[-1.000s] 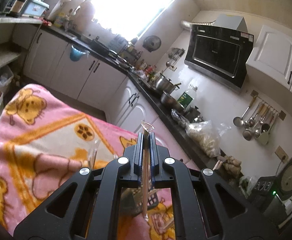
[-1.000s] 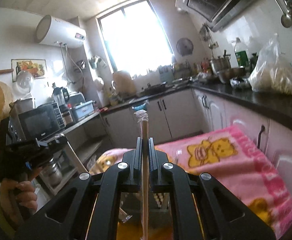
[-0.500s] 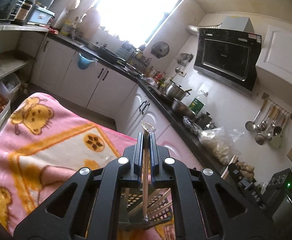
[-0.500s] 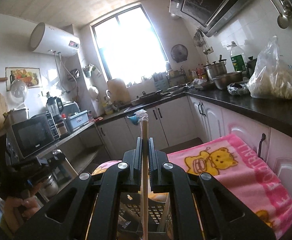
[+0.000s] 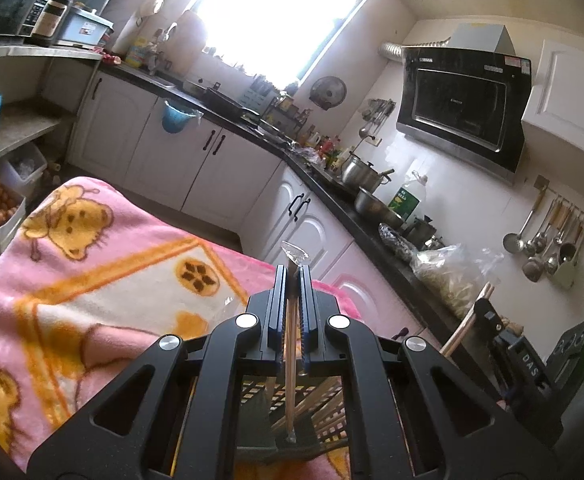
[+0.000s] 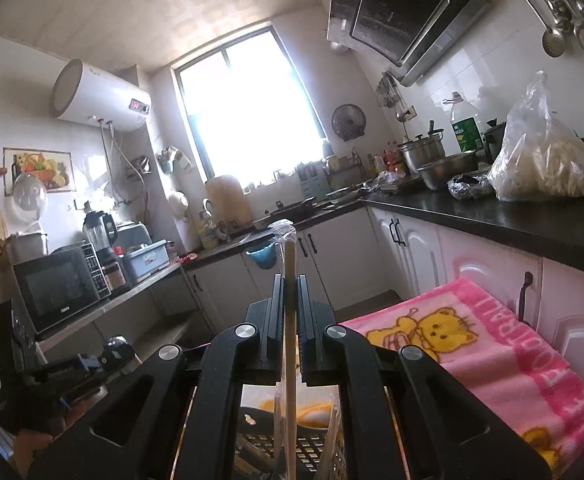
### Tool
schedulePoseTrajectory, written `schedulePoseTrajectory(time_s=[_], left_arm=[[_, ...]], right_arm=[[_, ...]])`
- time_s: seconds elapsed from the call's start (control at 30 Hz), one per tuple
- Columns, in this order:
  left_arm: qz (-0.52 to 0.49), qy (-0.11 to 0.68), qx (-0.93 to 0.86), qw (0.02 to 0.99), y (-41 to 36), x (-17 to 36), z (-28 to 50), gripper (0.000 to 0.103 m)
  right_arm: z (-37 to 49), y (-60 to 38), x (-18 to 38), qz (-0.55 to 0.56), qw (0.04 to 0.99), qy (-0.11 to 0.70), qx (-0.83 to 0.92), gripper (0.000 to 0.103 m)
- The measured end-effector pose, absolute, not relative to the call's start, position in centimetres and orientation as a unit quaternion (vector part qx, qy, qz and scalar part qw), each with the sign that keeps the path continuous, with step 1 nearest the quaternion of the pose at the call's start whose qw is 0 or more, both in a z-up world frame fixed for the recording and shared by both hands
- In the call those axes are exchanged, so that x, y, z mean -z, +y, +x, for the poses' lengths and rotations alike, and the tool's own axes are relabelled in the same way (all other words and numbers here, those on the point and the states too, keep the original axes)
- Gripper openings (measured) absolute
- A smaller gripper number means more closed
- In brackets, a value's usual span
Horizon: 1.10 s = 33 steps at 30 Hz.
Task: Organize utensils
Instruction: 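Lift both held sticks upright and lower them into the green caddy, then open the left tool while the right tool opens, releasing sticks into the caddy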
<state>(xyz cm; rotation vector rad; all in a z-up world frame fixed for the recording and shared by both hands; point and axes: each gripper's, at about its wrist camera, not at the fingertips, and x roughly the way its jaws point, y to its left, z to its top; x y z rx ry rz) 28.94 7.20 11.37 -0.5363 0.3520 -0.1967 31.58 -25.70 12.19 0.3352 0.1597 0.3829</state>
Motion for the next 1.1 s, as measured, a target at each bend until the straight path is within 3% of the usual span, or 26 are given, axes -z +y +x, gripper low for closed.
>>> schedulePoseTrajectory(time_s=[1.1], left_arm=[[-0.208,0.214,0.1,0.949,3.2,-6.2,28.7,0.001]], right_arm=[[33.8,-22.6,-5.8,0.134,0.964,0.099,-0.207,0.006]])
